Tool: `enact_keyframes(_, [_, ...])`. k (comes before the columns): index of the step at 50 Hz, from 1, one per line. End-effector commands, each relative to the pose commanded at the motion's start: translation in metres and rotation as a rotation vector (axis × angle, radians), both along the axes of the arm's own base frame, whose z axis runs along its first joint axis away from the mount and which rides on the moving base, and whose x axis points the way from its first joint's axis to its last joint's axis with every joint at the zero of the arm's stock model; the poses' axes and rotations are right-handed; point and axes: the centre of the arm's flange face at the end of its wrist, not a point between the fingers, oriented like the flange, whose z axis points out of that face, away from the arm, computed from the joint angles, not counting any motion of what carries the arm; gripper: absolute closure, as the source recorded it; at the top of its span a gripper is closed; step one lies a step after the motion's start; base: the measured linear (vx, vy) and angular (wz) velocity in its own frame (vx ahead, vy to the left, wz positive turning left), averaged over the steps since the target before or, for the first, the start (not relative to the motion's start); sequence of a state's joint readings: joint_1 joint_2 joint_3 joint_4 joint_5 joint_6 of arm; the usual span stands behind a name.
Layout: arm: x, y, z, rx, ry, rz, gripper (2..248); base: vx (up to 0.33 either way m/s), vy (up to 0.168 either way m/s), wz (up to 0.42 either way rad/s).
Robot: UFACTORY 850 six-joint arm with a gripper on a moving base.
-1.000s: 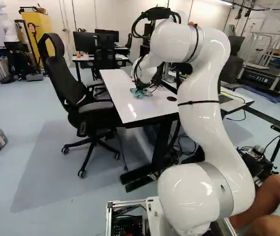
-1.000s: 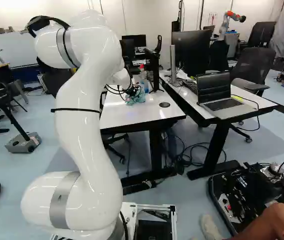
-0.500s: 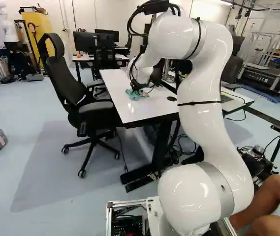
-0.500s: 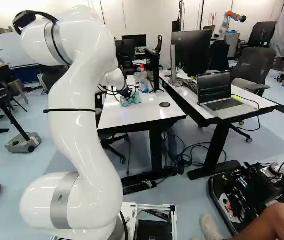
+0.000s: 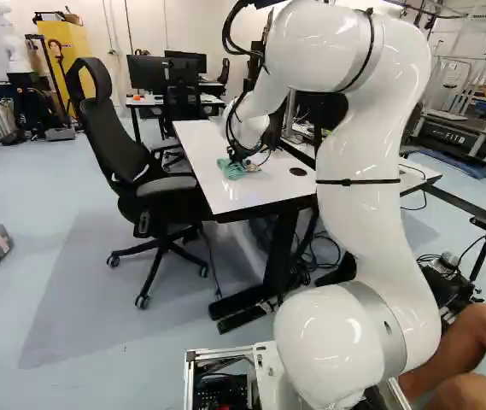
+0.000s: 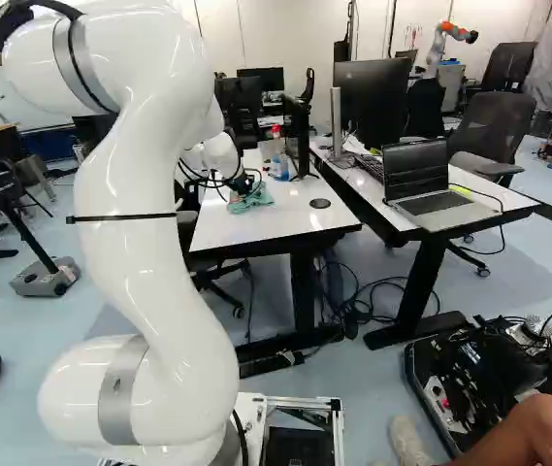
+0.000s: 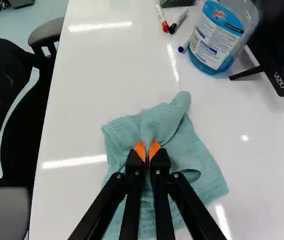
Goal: Clean the table with the green towel
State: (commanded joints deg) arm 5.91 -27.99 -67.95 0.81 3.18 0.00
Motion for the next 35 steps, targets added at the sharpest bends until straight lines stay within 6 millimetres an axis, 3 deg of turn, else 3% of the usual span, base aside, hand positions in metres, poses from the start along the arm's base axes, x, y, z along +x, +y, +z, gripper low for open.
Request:
enact_keyframes(27, [-0.027, -0.041, 0.003, -0.001, 0.02, -0.063, 222, 0.0, 0.0, 0.0])
enact_keyframes(35, [-0.027, -0.043, 0.003, -0.001, 0.02, -0.066, 222, 0.0, 0.0, 0.0])
